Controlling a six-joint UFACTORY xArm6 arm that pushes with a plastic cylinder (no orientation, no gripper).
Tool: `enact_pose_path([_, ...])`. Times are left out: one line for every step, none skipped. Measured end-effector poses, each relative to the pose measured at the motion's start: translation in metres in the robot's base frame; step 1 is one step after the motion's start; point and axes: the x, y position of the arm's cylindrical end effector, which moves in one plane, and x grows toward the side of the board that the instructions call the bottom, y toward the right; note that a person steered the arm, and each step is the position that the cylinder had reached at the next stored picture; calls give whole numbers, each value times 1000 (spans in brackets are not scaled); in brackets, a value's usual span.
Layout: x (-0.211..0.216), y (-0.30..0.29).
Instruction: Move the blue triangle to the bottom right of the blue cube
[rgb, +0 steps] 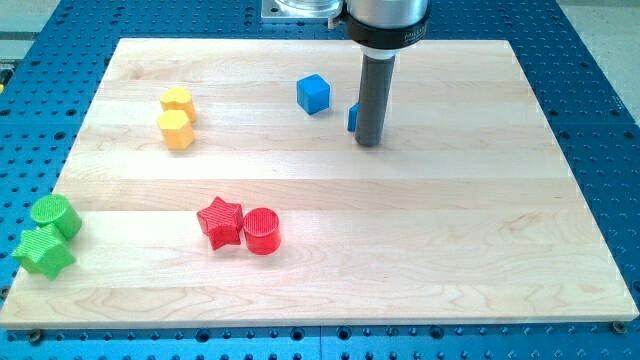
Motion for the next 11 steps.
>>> enact_pose_path([0,6])
enact_pose_path([0,14])
enact_pose_path([0,16])
enact_pose_path([0,17])
enact_pose_path([0,17])
enact_pose_path([0,17])
enact_pose_path([0,18])
enact_pose_path([-10,35])
enact_pose_path([-35,26])
enact_pose_path([-40,-13])
enact_pose_path([-10,-8])
